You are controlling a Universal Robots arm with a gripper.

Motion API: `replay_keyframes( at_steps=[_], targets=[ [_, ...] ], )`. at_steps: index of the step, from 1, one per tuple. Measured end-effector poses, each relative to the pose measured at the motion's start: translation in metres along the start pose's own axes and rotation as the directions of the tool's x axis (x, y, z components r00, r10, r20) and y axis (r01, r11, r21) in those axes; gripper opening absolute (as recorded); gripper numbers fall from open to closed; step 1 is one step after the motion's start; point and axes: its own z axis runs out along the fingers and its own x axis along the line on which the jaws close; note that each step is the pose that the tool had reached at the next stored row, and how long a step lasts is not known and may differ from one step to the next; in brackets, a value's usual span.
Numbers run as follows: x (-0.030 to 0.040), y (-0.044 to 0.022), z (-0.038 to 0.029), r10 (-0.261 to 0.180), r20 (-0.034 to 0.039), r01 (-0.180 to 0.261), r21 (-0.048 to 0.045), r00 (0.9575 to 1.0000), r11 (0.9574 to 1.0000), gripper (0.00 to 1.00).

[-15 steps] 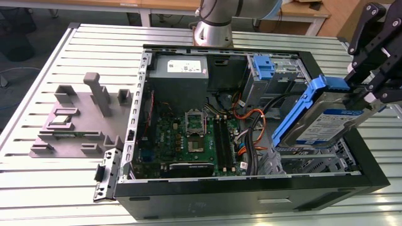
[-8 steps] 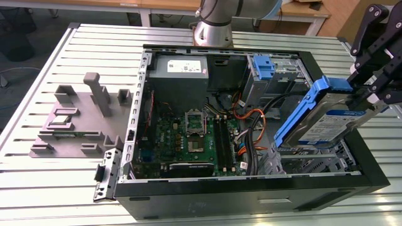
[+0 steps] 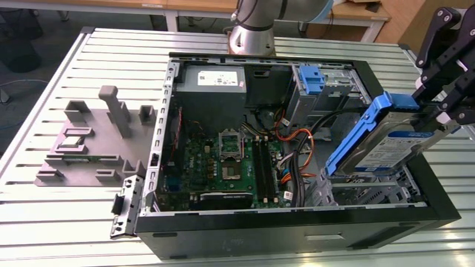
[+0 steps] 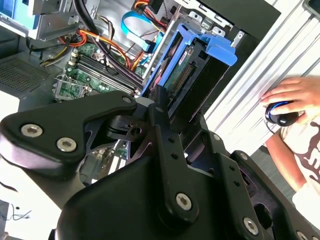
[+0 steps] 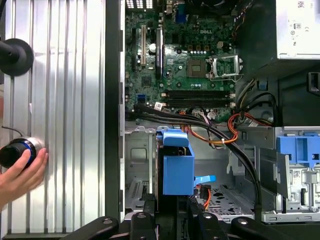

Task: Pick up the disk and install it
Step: 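Insert the disk into the insertion slot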

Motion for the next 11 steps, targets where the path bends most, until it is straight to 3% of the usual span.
replay_keyframes(
  at_steps=[11],
  targets=[
    [0.0000,-0.0024,0.0016,-0.014,-0.0002,0.014,-0.0006,0.9999,0.9999,0.35]
  ],
)
